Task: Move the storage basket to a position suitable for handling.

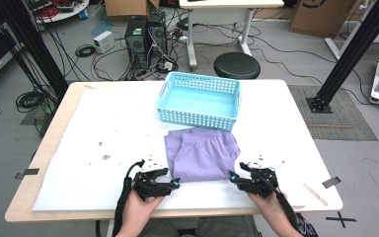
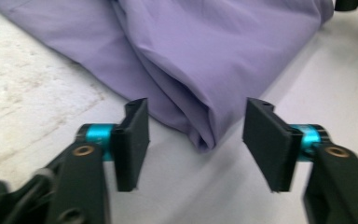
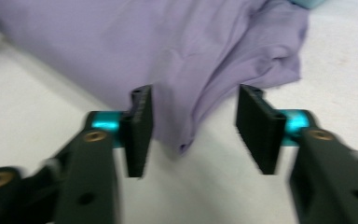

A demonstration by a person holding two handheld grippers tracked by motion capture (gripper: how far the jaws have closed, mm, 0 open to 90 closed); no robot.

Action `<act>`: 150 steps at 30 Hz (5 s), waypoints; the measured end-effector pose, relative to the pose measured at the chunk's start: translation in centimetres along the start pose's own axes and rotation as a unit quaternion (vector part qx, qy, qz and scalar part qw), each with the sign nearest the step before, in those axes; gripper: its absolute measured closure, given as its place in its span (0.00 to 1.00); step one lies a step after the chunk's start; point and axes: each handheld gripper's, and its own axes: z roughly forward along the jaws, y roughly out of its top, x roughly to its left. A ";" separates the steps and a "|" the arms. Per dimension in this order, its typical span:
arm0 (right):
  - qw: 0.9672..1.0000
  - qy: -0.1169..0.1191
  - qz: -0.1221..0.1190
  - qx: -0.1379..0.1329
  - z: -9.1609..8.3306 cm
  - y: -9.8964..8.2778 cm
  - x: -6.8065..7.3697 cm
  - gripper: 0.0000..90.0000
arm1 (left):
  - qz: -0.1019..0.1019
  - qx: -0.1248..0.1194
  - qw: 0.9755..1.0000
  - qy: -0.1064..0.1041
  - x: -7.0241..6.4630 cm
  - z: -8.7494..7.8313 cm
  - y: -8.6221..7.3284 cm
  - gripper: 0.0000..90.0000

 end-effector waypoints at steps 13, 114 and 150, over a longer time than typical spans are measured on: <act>0.998 0.036 0.016 0.043 2.8 0.9 -0.7 0.72 | -0.034 0.011 0.999 -0.019 0.3 1.7 1.0 0.61; 0.998 -0.027 0.036 -0.047 7.8 8.5 -8.0 0.44 | 0.040 -0.074 0.996 0.015 17.8 6.3 10.5 0.29; 1.000 -0.019 -0.005 -0.012 5.6 6.7 -9.4 0.55 | 0.078 -0.058 0.995 0.017 10.3 3.7 7.6 0.44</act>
